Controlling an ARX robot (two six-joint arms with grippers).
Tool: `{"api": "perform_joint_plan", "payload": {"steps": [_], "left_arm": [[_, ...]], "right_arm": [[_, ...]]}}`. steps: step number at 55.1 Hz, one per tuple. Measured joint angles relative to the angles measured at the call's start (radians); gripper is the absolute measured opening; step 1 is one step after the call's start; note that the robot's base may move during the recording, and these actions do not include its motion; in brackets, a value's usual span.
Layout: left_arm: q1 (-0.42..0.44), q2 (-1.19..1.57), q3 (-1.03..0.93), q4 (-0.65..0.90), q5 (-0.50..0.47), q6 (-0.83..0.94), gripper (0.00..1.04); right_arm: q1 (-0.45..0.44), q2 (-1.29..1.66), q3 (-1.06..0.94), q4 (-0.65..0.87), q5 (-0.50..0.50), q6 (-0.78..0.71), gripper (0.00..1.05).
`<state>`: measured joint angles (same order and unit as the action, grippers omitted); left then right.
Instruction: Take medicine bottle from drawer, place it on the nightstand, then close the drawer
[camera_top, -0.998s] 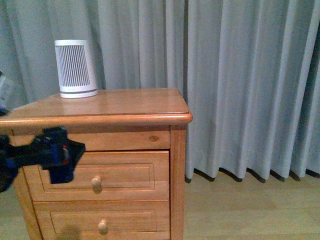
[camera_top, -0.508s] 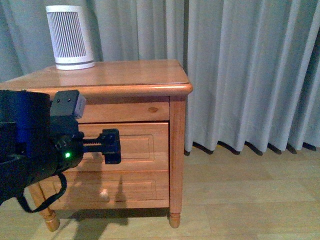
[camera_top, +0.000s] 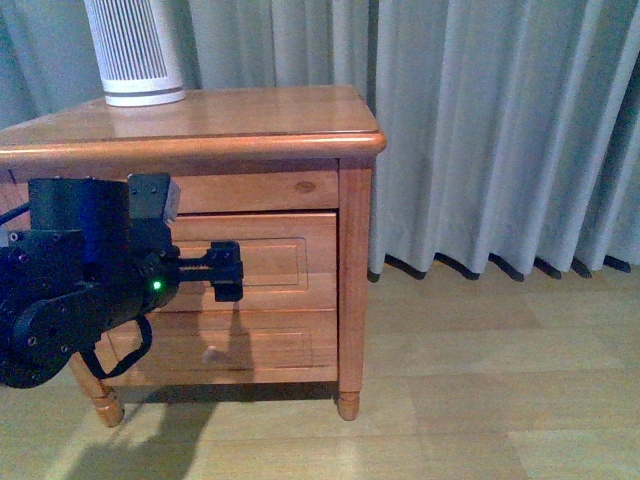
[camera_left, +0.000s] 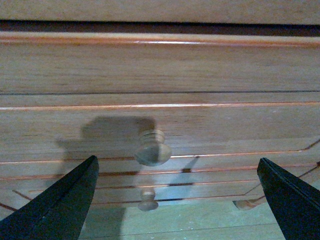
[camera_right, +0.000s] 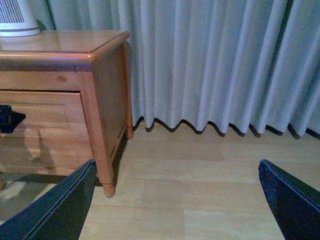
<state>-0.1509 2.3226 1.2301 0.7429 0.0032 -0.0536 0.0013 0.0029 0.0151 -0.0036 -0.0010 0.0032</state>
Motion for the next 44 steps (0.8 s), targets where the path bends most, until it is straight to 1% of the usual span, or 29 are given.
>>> {"api": "perform_joint_plan", "payload": {"steps": [44], "left_arm": [[0.014,0.101,0.155,-0.064,-0.002,-0.007,0.98]], "right_arm": [[0.000,0.000,0.000,0.000,0.000,0.000,0.98]]}}
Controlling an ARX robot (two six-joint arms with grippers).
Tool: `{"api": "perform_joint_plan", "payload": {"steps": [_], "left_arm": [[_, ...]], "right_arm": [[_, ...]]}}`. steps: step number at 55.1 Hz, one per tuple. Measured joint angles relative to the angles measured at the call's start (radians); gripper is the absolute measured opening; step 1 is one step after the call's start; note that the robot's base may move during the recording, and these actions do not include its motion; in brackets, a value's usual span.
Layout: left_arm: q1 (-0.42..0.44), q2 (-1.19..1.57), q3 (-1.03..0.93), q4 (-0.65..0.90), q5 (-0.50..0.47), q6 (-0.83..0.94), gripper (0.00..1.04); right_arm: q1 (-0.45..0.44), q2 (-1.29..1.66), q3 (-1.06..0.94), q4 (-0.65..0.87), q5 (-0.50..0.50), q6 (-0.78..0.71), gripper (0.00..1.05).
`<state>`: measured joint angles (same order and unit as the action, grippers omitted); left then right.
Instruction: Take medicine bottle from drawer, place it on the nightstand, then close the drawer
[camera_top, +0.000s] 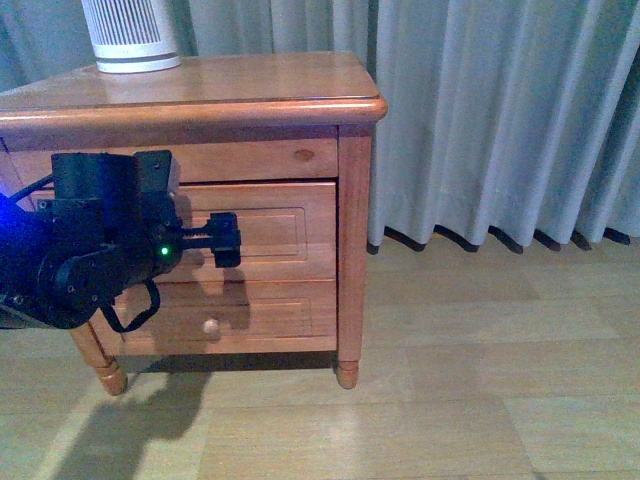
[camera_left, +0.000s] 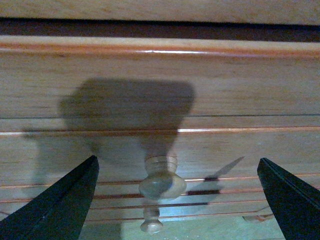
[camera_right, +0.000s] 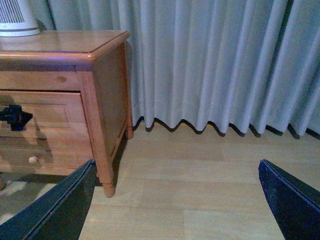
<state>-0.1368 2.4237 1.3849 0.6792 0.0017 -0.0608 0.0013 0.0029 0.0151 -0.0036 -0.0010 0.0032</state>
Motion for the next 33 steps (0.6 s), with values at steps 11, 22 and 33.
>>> {"api": "perform_joint_plan", "payload": {"steps": [11,22,33], "left_arm": [[0.002,0.025,0.021,-0.018,-0.005,-0.005,0.98],[0.002,0.036,0.035,-0.025,-0.012,-0.014,0.98],[0.002,0.036,0.036,-0.025,-0.023,-0.016,0.83]], "right_arm": [[0.000,0.000,0.000,0.000,0.000,0.000,0.98],[0.000,0.000,0.000,0.000,0.000,0.000,0.98],[0.000,0.000,0.000,0.000,0.000,0.000,0.98]]}}
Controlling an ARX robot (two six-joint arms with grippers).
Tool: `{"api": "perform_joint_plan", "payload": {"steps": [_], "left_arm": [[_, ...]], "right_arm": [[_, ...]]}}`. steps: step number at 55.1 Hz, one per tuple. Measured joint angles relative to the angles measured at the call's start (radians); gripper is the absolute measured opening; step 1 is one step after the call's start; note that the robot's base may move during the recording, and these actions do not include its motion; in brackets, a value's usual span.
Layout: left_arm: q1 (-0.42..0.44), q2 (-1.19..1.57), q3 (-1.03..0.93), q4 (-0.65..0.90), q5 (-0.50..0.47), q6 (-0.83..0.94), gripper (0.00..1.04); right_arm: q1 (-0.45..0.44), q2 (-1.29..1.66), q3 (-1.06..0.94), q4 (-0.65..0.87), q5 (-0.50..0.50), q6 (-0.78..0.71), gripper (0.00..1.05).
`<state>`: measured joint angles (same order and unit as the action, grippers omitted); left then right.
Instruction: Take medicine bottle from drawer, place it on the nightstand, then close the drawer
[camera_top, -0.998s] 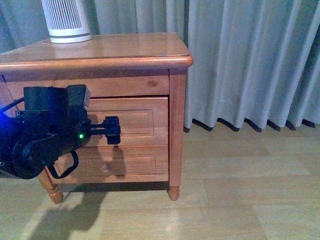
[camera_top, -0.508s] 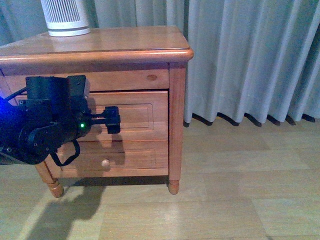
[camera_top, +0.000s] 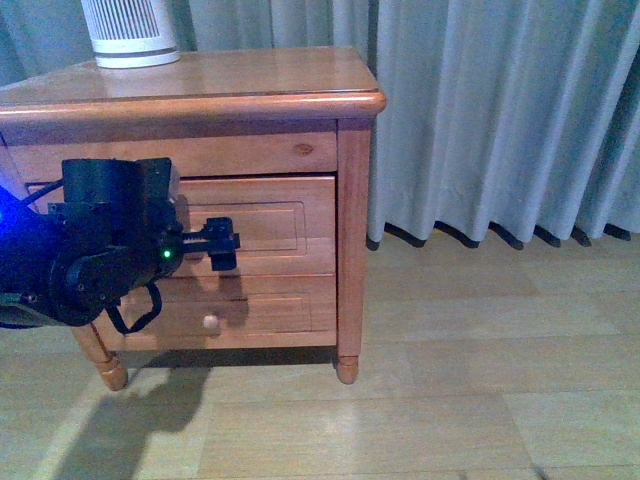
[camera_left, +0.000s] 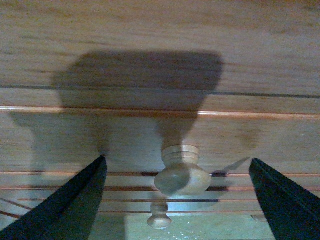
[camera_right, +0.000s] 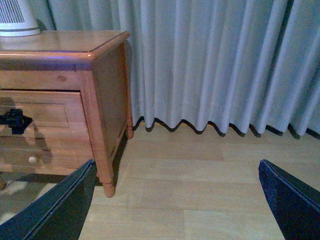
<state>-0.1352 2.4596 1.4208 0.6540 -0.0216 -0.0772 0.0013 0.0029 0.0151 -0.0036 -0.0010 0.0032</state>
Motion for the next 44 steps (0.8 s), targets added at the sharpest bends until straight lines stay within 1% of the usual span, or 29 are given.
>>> {"api": "perform_joint_plan", "payload": {"steps": [10,12,17,19,21,34,44], "left_arm": [[0.000,0.000,-0.002,0.010,-0.005,0.002,0.57],[-0.002,0.000,-0.005,0.019,-0.005,0.003,0.50],[-0.005,0.000,-0.014,0.034,-0.001,0.007,0.38],[-0.007,0.000,-0.019,0.040,-0.003,0.011,0.31],[-0.007,0.000,-0.023,0.044,-0.003,0.012,0.28],[-0.010,-0.017,-0.066,0.075,-0.002,0.022,0.27],[-0.023,-0.081,-0.183,0.095,-0.016,0.029,0.27]], "right_arm": [[0.000,0.000,0.000,0.000,0.000,0.000,0.98],[0.000,0.000,0.000,0.000,0.000,0.000,0.98],[0.000,0.000,0.000,0.000,0.000,0.000,0.98],[0.000,0.000,0.000,0.000,0.000,0.000,0.98],[0.000,0.000,0.000,0.000,0.000,0.000,0.98],[0.000,0.000,0.000,0.000,0.000,0.000,0.98],[0.000,0.000,0.000,0.000,0.000,0.000,0.98]]}}
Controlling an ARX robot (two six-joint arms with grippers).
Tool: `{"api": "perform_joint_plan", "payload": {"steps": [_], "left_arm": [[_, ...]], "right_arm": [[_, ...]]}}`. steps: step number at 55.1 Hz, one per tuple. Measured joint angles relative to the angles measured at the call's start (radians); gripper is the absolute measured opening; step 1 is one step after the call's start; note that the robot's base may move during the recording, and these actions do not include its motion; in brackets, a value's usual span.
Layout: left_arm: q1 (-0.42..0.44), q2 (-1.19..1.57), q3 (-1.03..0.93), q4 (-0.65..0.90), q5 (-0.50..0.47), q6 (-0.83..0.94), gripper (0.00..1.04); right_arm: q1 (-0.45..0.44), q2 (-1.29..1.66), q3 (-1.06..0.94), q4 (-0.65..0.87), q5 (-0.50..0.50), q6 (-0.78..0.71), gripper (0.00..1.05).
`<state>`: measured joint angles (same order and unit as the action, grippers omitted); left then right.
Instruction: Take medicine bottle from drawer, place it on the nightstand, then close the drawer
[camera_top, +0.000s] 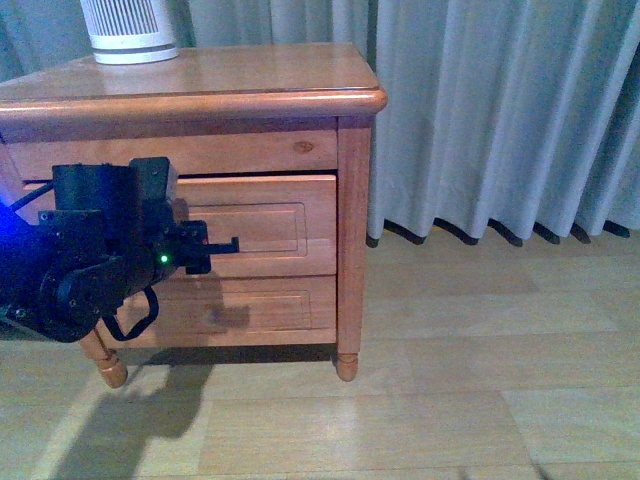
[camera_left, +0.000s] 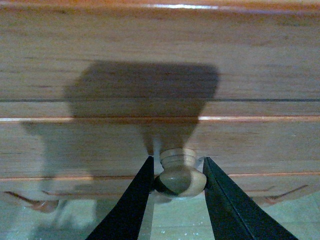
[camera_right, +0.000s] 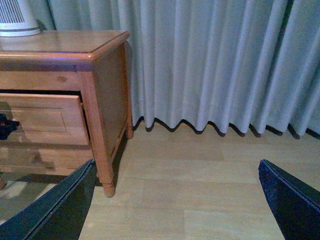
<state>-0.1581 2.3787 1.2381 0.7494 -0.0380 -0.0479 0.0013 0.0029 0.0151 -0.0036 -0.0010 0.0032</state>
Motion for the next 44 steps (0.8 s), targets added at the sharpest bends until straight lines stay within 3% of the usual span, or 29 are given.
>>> {"api": "perform_joint_plan", "payload": {"steps": [44], "left_arm": [[-0.083,-0.365,-0.782,0.279,-0.023,-0.086,0.26]], "right_arm": [[0.000,0.000,0.000,0.000,0.000,0.000,0.98]]}}
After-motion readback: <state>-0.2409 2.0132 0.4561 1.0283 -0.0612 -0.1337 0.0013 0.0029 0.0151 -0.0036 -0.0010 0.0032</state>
